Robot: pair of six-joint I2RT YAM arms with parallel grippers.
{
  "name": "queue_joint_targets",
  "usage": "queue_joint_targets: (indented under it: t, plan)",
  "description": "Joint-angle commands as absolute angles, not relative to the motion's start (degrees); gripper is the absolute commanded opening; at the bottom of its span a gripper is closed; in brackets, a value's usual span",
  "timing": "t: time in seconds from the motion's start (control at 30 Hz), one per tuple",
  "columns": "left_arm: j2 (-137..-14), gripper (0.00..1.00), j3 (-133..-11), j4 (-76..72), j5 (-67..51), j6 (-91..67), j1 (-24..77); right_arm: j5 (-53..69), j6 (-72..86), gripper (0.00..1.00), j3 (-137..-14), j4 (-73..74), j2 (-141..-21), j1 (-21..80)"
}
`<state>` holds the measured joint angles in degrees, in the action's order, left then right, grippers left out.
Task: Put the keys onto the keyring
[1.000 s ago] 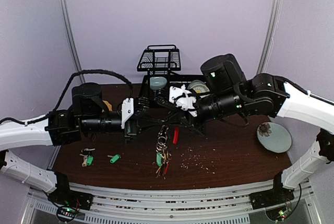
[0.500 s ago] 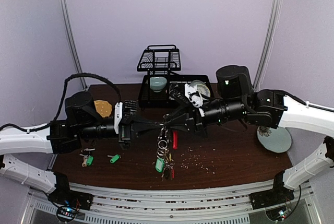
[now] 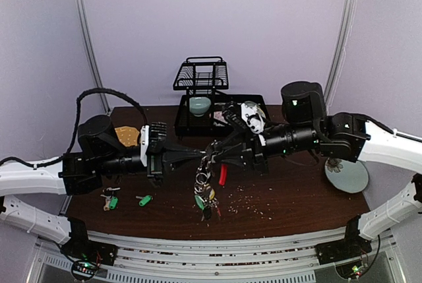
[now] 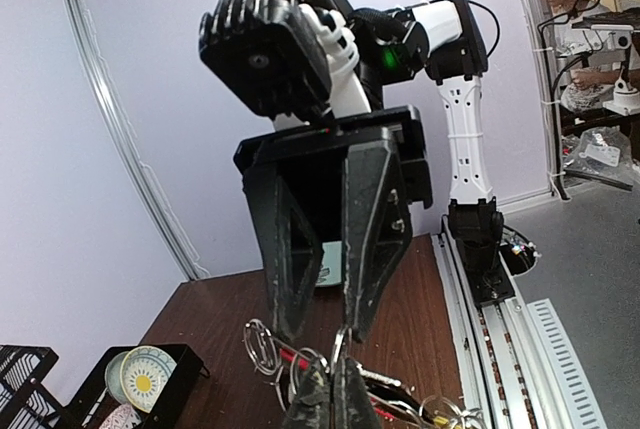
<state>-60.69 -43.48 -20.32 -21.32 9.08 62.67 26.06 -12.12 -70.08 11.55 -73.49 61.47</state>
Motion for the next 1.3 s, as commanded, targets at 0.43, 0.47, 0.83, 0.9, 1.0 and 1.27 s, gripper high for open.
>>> queue_joint_targets:
  t: [0.43, 0.47, 0.83, 0.9, 1.0, 1.27]
  plan:
    - [-59.9, 0.0, -42.8, -29.4, -23.2, 6.7, 62.7, 32.3, -8.9, 0.18, -70.3, 4.4, -75.5, 60.8]
    - [-60.0, 0.0, -42.7, -29.7, -23.4, 6.6, 62.7, 32.4, -8.8, 0.17, -70.3, 4.3, -75.8, 60.8]
    - [-61.7, 0.0, -38.6, -48.5, -24.9, -0.2, 62.7, 33.9, -8.8, 0.0, -71.1, 3.4, -78.0, 61.4]
    - [-62.5, 0.0, -38.2, -51.9, -24.8, -1.3, 62.7, 34.0, -8.7, 0.01, -71.4, 3.1, -78.4, 61.8]
    - [-63.9, 0.0, -38.2, -55.4, -24.6, -2.5, 62.7, 33.7, -8.2, 0.06, -71.0, 0.6, -78.4, 62.5]
    - [-63.8, 0.0, -37.8, -54.9, -22.2, -2.1, 62.7, 26.1, -7.6, 0.22, -68.9, -1.8, -74.5, 63.2]
